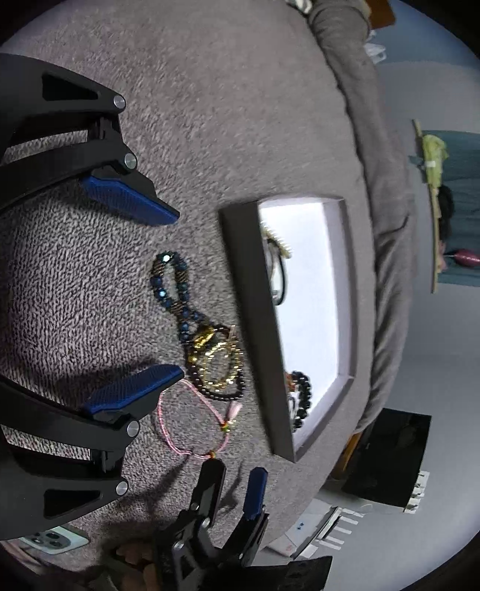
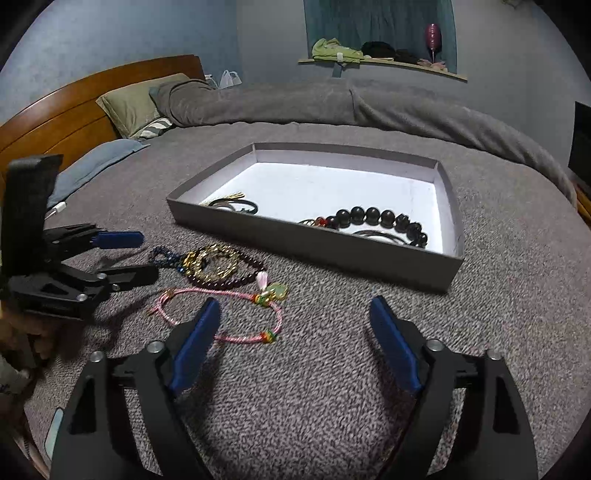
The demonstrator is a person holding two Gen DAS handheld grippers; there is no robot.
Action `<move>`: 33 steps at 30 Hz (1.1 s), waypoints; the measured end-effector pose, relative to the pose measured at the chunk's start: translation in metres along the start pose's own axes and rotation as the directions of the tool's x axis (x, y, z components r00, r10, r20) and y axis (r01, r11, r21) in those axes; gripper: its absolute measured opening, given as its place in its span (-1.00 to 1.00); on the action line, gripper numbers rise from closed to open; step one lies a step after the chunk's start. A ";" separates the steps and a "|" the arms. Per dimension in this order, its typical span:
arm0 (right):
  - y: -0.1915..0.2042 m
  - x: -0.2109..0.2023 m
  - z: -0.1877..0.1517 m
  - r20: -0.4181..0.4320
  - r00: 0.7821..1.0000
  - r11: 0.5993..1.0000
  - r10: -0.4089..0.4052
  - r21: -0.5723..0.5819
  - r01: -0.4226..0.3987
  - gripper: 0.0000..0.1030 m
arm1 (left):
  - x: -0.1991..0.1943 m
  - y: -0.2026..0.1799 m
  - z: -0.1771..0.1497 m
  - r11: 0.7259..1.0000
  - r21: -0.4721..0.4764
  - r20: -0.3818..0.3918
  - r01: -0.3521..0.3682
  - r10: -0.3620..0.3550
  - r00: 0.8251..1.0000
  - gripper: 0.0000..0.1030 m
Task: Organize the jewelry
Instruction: 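Move the left tool to the blue bead bracelet and close on it, then lift the blue bead bracelet with the left tool while the right tool grasps the pink cord bracelet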
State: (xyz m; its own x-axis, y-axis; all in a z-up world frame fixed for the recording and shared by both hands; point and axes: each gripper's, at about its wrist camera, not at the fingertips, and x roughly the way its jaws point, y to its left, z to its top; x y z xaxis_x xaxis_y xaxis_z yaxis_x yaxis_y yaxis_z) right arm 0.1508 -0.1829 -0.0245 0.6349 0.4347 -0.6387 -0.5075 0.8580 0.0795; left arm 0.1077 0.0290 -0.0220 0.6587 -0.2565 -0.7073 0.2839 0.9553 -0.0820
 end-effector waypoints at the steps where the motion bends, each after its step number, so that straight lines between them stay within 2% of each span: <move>1: 0.000 0.000 -0.001 0.000 1.000 1.000 0.007 0.001 -0.007 0.67 | 0.001 0.000 0.001 1.000 -0.002 -0.004 -0.004 0.004 1.000 0.54; 6: 0.003 -0.002 -0.004 -0.008 1.000 1.000 0.023 0.001 -0.023 0.79 | 0.001 0.002 0.001 1.000 -0.018 -0.010 -0.026 0.026 1.000 0.67; 14: 0.009 0.001 -0.004 -0.024 1.000 1.000 0.015 -0.027 -0.016 0.79 | 0.007 0.005 0.004 0.999 -0.037 -0.017 -0.031 0.031 0.999 0.67; 17: 0.009 0.002 -0.004 -0.027 1.000 0.999 0.014 -0.030 -0.015 0.80 | 0.012 0.004 0.004 1.000 -0.025 -0.035 -0.016 0.015 0.999 0.58; 18: 0.009 0.002 -0.004 -0.027 1.000 0.999 0.015 -0.030 -0.016 0.80 | 0.015 0.003 0.005 1.000 -0.019 -0.046 -0.011 0.010 0.999 0.50; 19: 0.009 0.003 -0.004 -0.029 0.999 0.999 0.018 -0.030 -0.019 0.80 | 0.017 0.003 0.005 1.000 -0.014 -0.055 -0.007 0.007 0.998 0.33; 23: 0.009 0.003 -0.005 -0.034 0.999 0.999 0.022 -0.024 -0.022 0.80 | 0.024 0.003 0.006 1.000 -0.004 -0.081 -0.003 0.002 0.997 0.03; 27: 0.007 0.005 -0.003 -0.035 0.999 0.999 0.028 -0.015 -0.028 0.80 | 0.019 0.002 0.006 1.000 0.007 -0.069 0.007 -0.007 0.998 -0.66; 28: 0.007 0.005 -0.003 -0.036 0.999 0.999 0.029 -0.014 -0.029 0.80 | 0.016 0.001 0.006 1.000 0.012 -0.063 0.009 -0.009 0.998 -0.72; 33: 0.007 0.004 -0.003 -0.030 0.999 0.999 0.033 -0.013 -0.033 0.80 | -0.007 -0.007 0.004 0.998 0.061 -0.040 0.014 -0.011 0.999 -0.72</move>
State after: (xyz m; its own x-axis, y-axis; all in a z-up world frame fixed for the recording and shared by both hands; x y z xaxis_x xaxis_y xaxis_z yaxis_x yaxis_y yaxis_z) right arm 0.1484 -0.1759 -0.0285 0.6002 0.4545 -0.6582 -0.5359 0.8394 0.0909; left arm 0.1041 0.0239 -0.0140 0.6272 -0.2613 -0.7337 0.3352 0.9409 -0.0486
